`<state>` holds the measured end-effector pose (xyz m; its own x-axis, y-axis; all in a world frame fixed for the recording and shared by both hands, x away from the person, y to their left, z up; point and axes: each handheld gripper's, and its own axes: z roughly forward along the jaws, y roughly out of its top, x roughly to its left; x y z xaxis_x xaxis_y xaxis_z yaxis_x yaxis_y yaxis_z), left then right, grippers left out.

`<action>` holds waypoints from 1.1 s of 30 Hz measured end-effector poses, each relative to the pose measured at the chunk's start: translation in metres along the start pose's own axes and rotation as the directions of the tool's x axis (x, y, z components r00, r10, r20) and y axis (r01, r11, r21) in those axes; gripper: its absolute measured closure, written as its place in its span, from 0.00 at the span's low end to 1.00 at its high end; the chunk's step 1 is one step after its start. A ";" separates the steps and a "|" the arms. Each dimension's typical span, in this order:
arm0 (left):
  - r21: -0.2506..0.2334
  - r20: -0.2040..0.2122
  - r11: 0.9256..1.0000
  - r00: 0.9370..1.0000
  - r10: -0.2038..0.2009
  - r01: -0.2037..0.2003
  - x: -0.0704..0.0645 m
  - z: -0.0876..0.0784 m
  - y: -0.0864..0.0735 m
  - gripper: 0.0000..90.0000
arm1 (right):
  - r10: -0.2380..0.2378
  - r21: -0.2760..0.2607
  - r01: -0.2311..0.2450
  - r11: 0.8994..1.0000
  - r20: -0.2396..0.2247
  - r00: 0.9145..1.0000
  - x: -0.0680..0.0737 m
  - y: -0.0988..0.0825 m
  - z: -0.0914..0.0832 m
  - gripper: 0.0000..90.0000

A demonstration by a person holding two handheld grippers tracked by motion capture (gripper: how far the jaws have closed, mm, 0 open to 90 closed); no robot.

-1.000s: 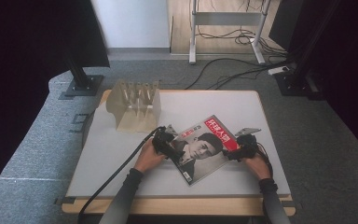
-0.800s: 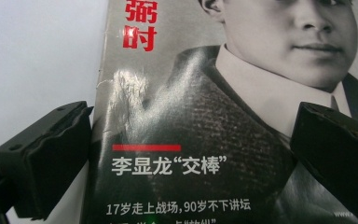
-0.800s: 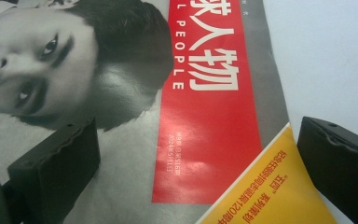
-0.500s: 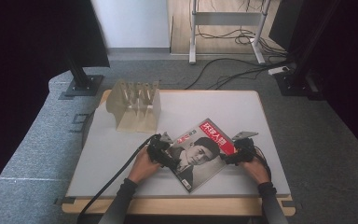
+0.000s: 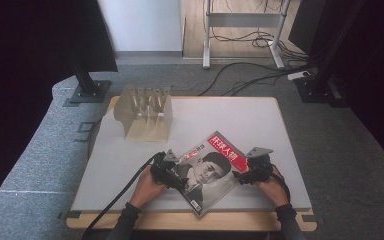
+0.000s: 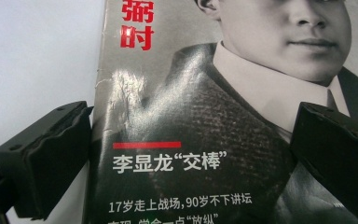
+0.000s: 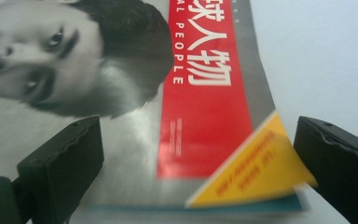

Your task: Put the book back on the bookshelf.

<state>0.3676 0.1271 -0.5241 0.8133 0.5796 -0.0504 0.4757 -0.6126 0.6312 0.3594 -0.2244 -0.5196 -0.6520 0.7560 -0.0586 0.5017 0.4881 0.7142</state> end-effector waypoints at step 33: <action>0.053 -0.135 0.997 0.990 -0.051 0.059 0.053 -0.025 -0.020 0.00 | 0.032 0.042 -0.033 0.999 0.045 0.998 -0.012 -0.005 0.010 0.00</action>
<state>0.3930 0.1832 -0.5199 0.7352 0.6775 0.0221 0.5397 -0.6047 0.5857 0.3709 -0.2317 -0.5298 -0.6093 0.7900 -0.0676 0.5464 0.4802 0.6862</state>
